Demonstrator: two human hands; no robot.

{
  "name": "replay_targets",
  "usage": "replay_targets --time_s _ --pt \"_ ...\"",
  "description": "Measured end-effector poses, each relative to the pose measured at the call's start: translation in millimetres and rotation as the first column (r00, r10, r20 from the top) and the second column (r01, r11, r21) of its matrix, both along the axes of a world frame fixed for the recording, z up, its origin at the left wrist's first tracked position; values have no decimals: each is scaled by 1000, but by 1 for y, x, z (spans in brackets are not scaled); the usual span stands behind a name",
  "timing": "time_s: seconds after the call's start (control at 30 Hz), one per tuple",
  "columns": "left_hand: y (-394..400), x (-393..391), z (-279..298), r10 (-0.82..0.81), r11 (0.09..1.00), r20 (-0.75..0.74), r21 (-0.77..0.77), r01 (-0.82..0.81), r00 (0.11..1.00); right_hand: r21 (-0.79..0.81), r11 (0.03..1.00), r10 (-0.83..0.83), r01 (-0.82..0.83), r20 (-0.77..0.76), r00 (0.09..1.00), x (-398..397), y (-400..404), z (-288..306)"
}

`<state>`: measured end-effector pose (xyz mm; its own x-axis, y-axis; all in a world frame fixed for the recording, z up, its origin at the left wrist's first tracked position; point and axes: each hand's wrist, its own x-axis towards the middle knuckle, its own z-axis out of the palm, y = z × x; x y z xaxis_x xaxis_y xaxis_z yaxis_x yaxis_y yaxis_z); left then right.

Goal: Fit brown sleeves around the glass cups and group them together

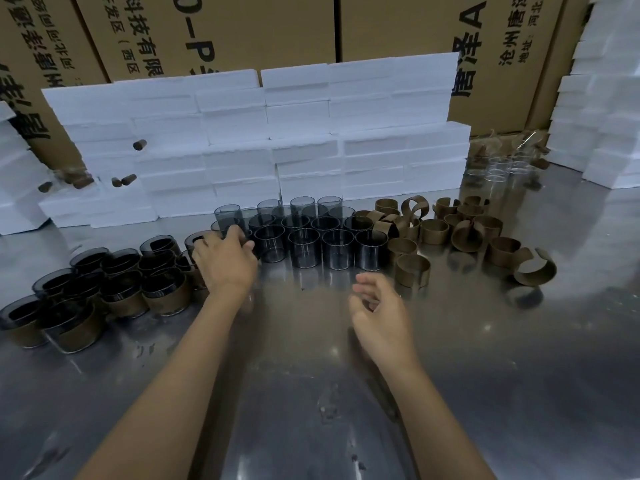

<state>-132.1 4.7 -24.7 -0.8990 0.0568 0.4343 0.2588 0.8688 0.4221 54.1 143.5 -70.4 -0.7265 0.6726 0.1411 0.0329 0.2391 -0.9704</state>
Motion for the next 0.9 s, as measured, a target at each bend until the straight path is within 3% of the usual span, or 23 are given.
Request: replay_targets --time_s 0.1,0.17,0.27,0.33,0.4,0.53,0.67,0.73,0.9 --pt "9 23 10 -39 941 -67 333 59 997 -30 999 -20 19 -32 999 1 1 2" --pt "17 39 20 -117 863 -131 477 166 984 -99 994 -44 36 -81 996 2 2 3" --pt "30 62 34 -340 642 -58 715 277 939 -260 965 -73 26 -172 982 5 3 9" --pt "40 77 37 -552 452 64 860 235 831 -347 937 -109 30 -211 971 6 5 12" --pt "51 91 31 -724 330 148 932 150 673 -368 928 -147 54 -230 962 7 5 15" --pt "64 111 15 -881 302 229 946 119 413 -390 919 -152 52 -231 961 10 3 19" --pt "64 111 2 -934 231 204 971 62 294 -382 921 -28 -71 -248 968 12 7 17" --pt "62 111 -3 -932 238 205 968 79 300 -365 927 -4 -89 -246 969 11 7 17" --pt "60 111 -11 -858 350 242 921 172 453 -292 956 -84 28 -181 980 6 2 12"
